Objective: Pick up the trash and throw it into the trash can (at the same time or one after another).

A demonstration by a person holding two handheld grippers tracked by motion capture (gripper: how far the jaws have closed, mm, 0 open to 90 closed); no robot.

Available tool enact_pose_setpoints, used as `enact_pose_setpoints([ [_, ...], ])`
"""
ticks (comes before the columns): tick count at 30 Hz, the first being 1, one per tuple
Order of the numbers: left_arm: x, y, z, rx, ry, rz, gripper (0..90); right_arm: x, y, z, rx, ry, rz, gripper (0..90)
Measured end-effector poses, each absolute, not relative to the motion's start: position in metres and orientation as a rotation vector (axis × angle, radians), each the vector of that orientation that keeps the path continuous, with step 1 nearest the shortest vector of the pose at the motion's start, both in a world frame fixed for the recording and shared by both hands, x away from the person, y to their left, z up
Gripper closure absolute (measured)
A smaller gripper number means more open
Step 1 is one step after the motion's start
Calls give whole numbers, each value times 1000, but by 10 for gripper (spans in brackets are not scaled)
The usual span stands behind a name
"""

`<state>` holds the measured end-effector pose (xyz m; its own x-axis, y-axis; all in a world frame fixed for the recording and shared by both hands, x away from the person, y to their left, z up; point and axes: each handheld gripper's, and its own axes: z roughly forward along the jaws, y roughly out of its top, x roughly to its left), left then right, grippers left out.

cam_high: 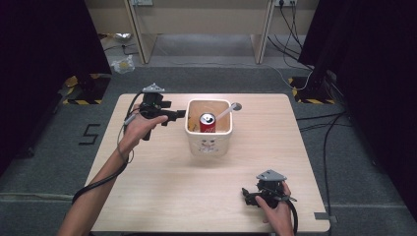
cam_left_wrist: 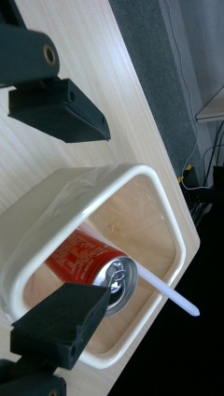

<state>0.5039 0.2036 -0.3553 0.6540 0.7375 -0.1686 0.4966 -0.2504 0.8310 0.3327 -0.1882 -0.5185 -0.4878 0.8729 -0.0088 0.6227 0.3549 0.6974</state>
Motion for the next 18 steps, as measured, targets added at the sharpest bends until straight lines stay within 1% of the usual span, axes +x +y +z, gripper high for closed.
enact_pose_setpoints([
  [13,480,219,-366,1907,941,325,200,333,-188,-518,1311,2242,903,2],
  [18,470,220,-379,1901,939,329,200,333,-188,-518,1308,2244,902,3],
])
